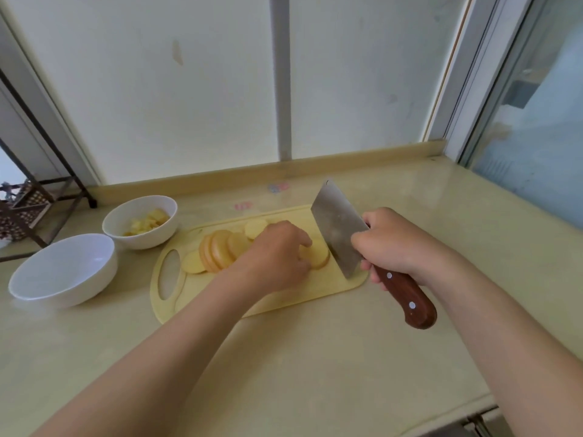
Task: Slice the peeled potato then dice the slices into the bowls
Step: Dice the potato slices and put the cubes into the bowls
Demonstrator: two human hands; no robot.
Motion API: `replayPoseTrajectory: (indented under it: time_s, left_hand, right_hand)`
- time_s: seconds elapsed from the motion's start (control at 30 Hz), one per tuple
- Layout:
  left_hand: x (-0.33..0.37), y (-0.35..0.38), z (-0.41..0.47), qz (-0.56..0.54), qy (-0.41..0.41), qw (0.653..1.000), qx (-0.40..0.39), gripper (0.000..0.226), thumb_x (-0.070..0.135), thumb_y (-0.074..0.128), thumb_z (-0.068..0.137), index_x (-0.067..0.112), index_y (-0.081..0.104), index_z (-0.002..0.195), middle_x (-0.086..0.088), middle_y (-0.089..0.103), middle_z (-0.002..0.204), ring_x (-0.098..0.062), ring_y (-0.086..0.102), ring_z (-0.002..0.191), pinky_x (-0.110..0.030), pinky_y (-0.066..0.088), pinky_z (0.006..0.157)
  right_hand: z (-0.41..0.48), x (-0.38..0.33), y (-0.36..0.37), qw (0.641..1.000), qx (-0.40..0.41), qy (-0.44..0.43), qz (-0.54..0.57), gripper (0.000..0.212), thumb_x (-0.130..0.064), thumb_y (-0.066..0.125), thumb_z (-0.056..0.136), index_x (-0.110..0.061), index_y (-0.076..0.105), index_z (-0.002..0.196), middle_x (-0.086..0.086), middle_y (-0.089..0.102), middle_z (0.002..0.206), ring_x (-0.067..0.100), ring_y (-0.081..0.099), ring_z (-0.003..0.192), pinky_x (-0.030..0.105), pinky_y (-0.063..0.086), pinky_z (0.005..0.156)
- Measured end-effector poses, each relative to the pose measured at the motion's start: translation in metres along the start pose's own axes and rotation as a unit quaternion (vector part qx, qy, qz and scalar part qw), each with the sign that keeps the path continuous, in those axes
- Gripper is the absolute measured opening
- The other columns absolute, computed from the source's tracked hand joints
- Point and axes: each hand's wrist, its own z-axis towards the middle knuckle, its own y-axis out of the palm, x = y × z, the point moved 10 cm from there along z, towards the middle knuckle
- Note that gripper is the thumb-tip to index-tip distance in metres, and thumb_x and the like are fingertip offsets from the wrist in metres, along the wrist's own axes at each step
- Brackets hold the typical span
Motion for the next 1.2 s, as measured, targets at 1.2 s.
replayPoseTrajectory:
  time_s: [1.2]
  left_hand:
    - [0.033, 0.009, -0.004, 0.022, 0.255, 0.962, 0.097, 0.020, 0.028, 0.058, 0.095, 0.011, 0.069, 0.097, -0.004, 0.053, 0.092, -0.024, 0.051, 0.087, -0.036, 0.045, 0.071]
  right_hand:
    - [-0.049, -0.028, 0.010, 0.898, -0.050, -0.051, -0.434, 0.021, -0.021, 0.037, 0.104, -0.016, 0.034, 0.084, 0.005, 0.049, 0.079, 0.017, 0.044, 0.060, 0.030, 0.034, 0.053]
